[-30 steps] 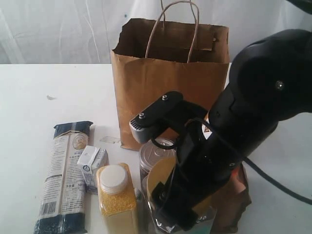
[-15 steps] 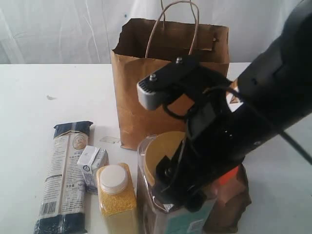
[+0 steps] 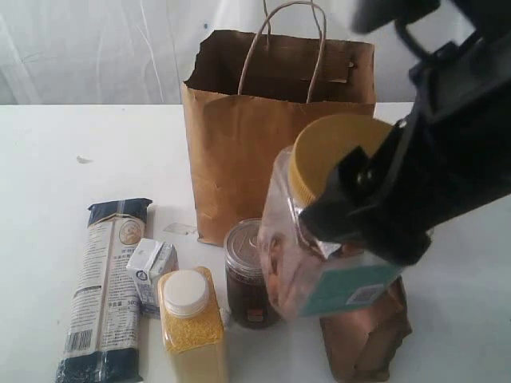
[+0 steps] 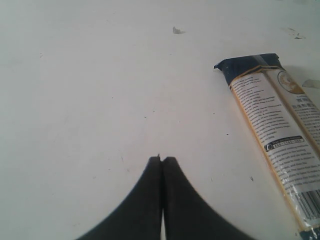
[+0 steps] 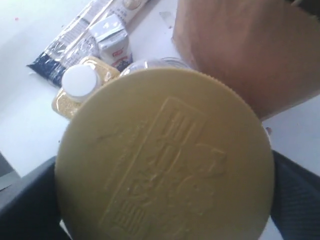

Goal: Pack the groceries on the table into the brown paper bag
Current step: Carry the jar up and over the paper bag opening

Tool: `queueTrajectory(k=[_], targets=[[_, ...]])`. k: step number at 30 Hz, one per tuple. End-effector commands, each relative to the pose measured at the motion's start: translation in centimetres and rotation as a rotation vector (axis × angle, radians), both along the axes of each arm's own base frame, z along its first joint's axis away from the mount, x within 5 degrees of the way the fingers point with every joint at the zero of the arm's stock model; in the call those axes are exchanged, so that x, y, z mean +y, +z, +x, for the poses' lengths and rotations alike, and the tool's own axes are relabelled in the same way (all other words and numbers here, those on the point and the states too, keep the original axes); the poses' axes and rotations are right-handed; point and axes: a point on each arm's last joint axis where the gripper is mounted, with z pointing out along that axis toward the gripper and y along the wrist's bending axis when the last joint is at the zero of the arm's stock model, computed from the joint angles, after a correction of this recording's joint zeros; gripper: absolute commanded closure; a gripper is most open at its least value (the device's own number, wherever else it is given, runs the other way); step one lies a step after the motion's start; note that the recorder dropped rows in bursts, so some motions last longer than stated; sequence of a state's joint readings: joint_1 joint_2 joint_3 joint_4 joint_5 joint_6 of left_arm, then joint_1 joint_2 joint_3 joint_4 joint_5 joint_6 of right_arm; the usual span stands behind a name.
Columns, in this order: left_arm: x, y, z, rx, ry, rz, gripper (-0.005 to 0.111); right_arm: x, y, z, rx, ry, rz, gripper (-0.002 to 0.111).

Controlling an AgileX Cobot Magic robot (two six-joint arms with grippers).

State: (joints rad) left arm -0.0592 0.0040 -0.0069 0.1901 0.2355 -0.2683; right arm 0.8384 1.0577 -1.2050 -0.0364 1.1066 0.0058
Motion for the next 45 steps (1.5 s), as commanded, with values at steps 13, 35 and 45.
queueTrajectory(k=[13, 35, 45], targets=[[0.0, -0.2, 0.0, 0.002, 0.0, 0.007, 0.107, -5.5, 8.1, 0.1, -0.395, -0.266, -0.063, 0.108], [0.0, -0.2, 0.0, 0.002, 0.0, 0.007, 0.107, -2.2, 12.0, 8.5, -0.489, -0.372, -0.02, 0.108], [0.0, -0.2, 0.0, 0.002, 0.0, 0.007, 0.107, 1.0, 9.8, 12.3, -0.429, -0.321, 0.024, 0.108]])
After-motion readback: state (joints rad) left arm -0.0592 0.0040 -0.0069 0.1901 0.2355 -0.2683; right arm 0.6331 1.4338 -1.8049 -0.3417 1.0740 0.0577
